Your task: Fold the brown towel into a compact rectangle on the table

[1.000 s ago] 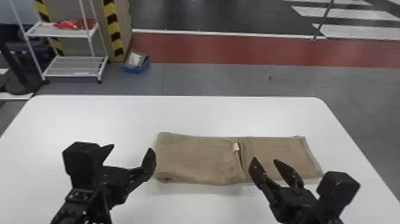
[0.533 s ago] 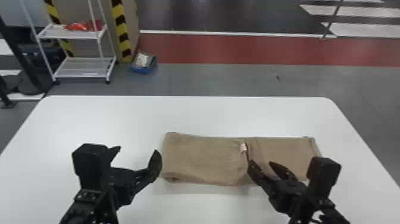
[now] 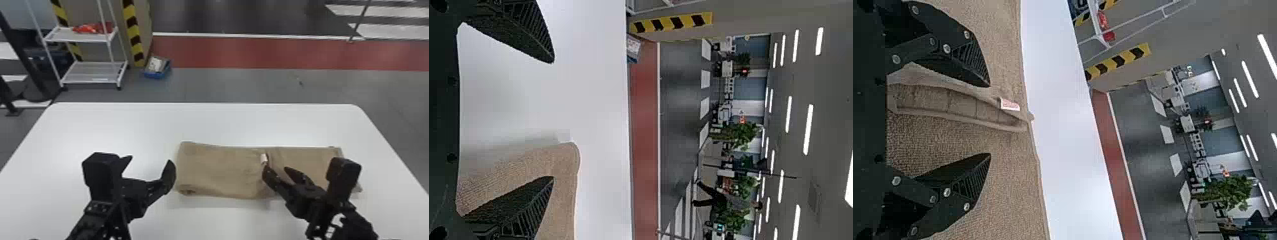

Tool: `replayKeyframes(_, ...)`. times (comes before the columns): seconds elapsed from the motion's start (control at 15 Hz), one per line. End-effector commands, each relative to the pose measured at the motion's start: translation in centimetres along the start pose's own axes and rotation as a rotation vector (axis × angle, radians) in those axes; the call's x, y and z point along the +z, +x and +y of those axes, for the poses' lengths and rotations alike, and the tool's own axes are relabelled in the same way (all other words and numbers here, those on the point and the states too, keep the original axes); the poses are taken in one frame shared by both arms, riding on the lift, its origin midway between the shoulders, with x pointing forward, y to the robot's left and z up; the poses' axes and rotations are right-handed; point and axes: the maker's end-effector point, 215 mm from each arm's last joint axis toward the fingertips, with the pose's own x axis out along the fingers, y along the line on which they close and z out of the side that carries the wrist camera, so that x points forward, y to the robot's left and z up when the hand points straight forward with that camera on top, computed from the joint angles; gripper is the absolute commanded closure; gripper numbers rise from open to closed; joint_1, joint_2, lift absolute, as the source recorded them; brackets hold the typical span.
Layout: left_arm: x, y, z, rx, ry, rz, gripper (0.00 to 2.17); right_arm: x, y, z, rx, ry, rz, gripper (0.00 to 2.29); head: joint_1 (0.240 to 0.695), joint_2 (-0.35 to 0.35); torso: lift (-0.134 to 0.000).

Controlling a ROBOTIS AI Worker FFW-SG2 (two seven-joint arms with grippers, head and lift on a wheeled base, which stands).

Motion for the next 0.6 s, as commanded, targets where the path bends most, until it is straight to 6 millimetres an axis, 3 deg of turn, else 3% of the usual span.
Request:
replayKeyframes(0.0, -0.2, 0.0, 0.0, -0.001, 0.001, 0.004, 0.04, 0.4, 0.5, 0.4, 0.007, -0.004, 0.002, 0.46, 0.695, -0.036, -0.125)
replayKeyframes(0.2, -0.3, 0.0, 0.1, -0.001, 0.001, 0.005, 0.04, -1.6, 1.4, 0.3, 0.007, -0.006, 0.075, 0.48, 0.695, -0.028, -0.125)
replayKeyframes(0.33, -0.5, -0.1, 0.3, 0.002, 0.001, 0.008, 0.04, -2.3, 1.6, 0.3, 0.012, -0.007, 0.098, 0.68, 0.695, -0.024, -0.125)
replayKeyframes(0.53, -0.6, -0.1, 0.4, 0.004, -0.002, 0.009, 0.04, -2.4, 1.4, 0.7, 0.024, -0.004, 0.098, 0.68, 0.695, -0.015, -0.125)
